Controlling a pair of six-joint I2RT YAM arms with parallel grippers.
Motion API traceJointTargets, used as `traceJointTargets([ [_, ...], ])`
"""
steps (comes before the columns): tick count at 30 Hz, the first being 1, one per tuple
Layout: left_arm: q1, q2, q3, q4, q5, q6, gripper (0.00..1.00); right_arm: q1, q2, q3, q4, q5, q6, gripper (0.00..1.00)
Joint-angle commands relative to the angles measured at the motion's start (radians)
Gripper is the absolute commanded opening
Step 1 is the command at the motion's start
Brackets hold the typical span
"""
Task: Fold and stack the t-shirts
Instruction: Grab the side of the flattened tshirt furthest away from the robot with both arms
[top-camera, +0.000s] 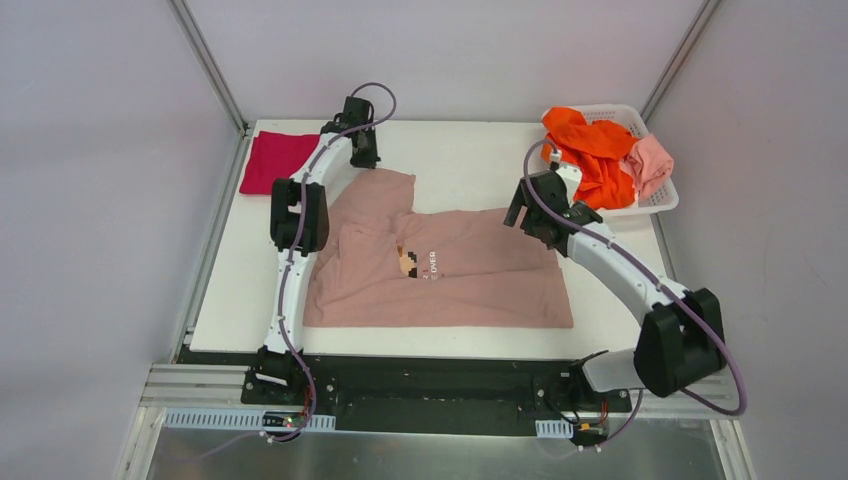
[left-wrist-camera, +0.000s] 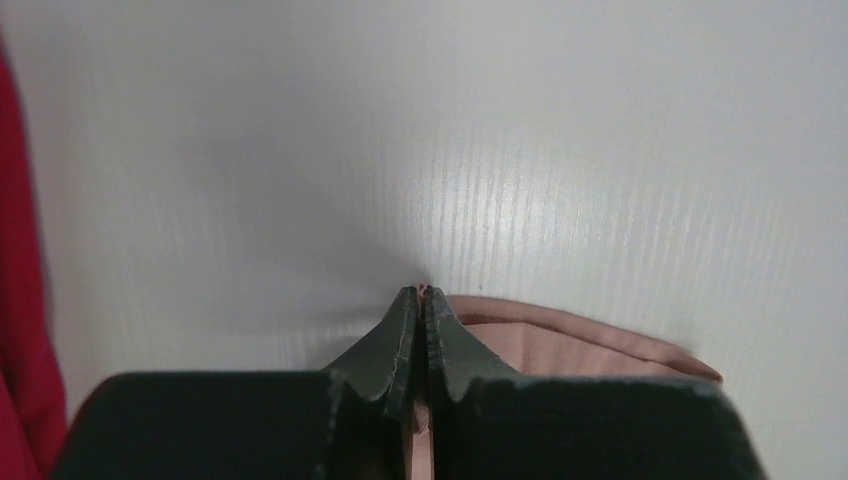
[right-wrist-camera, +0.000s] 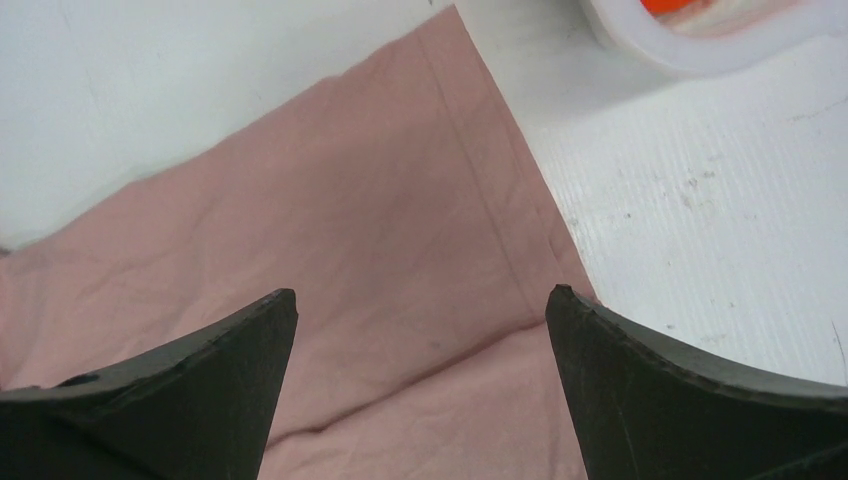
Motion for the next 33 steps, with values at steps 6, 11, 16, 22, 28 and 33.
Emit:
traceJointTargets([
  [6, 0.000, -0.110, -0.030, -0.041, 0.016, 0.011, 0.00, -0.079, 0.431, 0.367, 0.011, 0.104, 0.075, 0.81],
  [11, -0.001, -0.144, -0.071, -0.021, 0.027, 0.020, 0.00, -0.128, 0.647, 0.564, -0.053, 0.218, 0.084, 0.70],
  [16, 0.000, -0.148, -0.091, -0.012, 0.026, 0.019, 0.00, -0.148, 0.766, 0.652, -0.087, 0.233, 0.065, 0.67],
  [22, 0.000, -0.159, -0.106, -0.002, 0.027, 0.018, 0.00, -0.168, 0.805, 0.677, -0.107, 0.187, 0.101, 0.62],
  [28, 0.000, -0.183, -0.127, 0.011, 0.045, 0.011, 0.00, -0.171, 0.818, 0.658, -0.136, 0.178, 0.142, 0.61],
  [33, 0.000, -0.200, -0.151, 0.025, 0.062, 0.010, 0.00, -0.172, 0.831, 0.643, -0.141, 0.160, 0.160, 0.57],
])
